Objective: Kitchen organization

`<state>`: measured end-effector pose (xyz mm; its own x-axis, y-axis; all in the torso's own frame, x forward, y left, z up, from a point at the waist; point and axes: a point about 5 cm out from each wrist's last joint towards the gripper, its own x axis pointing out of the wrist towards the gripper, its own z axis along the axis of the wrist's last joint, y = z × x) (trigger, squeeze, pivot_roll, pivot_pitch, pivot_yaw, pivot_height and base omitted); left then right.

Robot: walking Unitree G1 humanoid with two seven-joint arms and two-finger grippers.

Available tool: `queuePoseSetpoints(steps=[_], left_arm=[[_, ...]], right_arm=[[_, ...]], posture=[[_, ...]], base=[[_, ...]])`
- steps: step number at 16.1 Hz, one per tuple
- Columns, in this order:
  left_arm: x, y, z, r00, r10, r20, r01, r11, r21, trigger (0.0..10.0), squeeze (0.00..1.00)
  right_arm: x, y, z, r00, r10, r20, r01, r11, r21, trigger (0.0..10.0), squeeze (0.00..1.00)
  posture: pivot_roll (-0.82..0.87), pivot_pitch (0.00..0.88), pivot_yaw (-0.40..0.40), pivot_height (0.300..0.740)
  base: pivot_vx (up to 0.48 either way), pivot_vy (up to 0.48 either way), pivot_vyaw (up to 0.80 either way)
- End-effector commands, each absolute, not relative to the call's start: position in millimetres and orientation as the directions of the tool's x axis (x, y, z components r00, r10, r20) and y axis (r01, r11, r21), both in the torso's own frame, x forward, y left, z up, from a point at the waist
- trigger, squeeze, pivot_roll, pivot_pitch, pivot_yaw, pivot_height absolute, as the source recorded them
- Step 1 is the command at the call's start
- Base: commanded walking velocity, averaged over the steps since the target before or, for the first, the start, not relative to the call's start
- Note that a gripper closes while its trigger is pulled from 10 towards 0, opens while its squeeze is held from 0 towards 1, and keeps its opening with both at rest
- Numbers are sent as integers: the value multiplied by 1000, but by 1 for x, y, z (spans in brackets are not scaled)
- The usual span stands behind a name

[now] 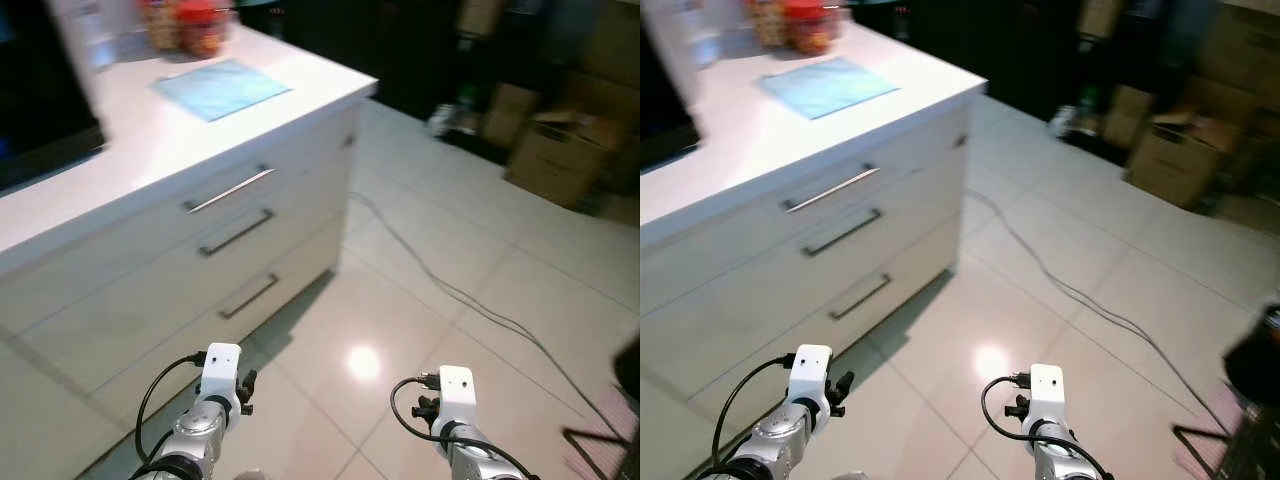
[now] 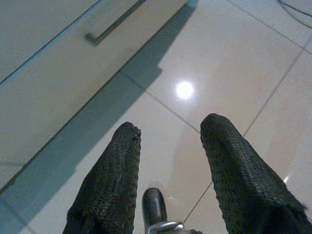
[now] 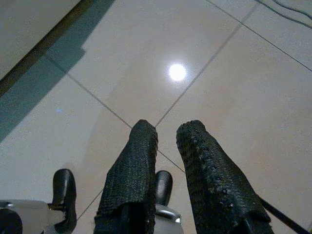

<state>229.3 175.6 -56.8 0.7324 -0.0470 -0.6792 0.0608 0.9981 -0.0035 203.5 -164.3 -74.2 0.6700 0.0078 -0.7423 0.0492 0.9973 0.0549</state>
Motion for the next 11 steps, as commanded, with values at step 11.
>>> queuePoseSetpoints(steps=[11], left_arm=[[224,186,-59,719,-11,-695,37,999,23,10000,0]], right_arm=[[205,-158,-73,675,27,-737,45,996,77,10000,0]], posture=[[25,0,-4,740]], base=[[0,0,800]])
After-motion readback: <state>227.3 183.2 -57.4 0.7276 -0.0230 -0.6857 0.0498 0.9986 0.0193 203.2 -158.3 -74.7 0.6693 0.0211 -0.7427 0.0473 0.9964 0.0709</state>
